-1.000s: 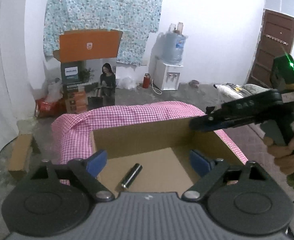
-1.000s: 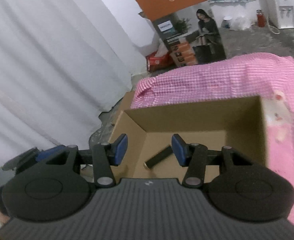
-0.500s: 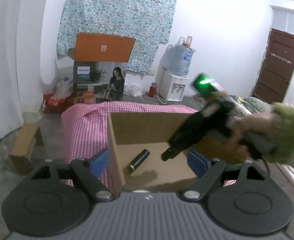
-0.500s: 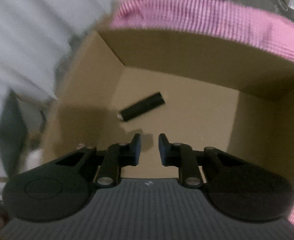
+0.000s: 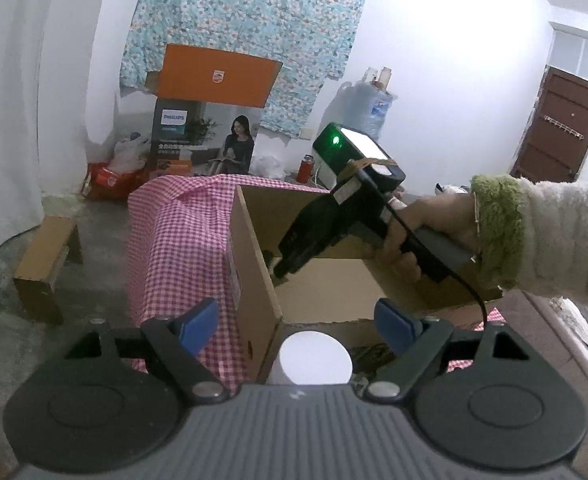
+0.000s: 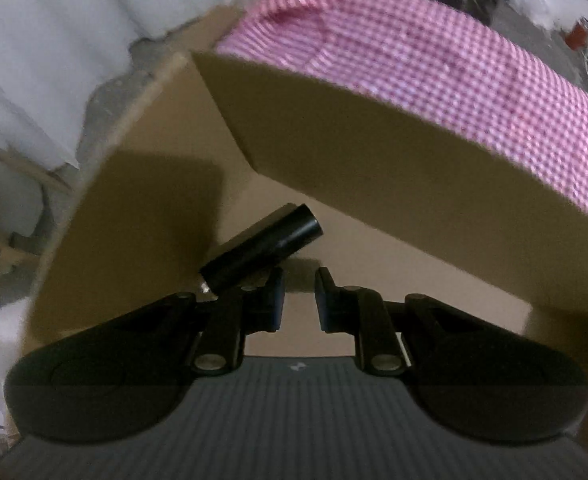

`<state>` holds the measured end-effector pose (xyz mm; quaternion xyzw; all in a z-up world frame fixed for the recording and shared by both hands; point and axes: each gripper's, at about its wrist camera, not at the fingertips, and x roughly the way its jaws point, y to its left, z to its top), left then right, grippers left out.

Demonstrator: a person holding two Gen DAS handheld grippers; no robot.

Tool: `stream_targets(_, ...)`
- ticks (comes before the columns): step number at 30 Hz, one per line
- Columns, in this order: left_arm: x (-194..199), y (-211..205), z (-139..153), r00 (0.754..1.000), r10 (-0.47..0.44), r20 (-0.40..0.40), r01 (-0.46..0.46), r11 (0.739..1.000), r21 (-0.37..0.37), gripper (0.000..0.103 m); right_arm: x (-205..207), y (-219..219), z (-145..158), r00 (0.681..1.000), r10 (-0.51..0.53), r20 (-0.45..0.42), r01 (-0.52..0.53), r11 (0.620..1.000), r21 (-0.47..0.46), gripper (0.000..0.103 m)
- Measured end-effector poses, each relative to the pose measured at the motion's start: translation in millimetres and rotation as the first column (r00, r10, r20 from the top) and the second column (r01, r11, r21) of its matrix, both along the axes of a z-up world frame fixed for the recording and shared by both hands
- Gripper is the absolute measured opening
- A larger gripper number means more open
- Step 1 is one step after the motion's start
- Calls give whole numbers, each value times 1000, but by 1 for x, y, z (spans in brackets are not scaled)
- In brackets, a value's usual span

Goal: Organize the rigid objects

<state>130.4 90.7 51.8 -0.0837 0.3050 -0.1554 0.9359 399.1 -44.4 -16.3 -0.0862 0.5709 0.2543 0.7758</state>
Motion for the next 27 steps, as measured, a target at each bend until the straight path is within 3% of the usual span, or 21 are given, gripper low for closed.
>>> stream_targets(4,-10,-8,2,1000,-16,2,16,1000,9,86,-9,-9,22,999,-11,32,10,999,47,16)
stream_targets(8,-25,-21,2,997,-74,7,74,997,9,86,-38,-46,68,992,-54,112,40,992,122,17)
stream_targets(12,-39,-41,-4,985,-172,-29,171,985,-24,86,-96,-102,113,972,-125,199,81,973,214,18)
stream_targets(16,-49,-68,-16,964,-257,-72,256,966,-30,86,-170,-166,129,955,-196,224,119,942,315,19)
stream_targets(19,-53,-96,-27,944,-315,-100,315,949,-16,86,-224,-210,117,941,-282,188,187,894,407,20)
stream_targets(23,-55,-146,-46,921,-373,-115,382,920,82,83,-277,-251,64,903,-419,92,335,822,461,20)
stream_targets(27,-50,-195,-62,895,-432,-111,446,869,214,69,-297,-278,-3,831,-543,-116,517,680,520,22)
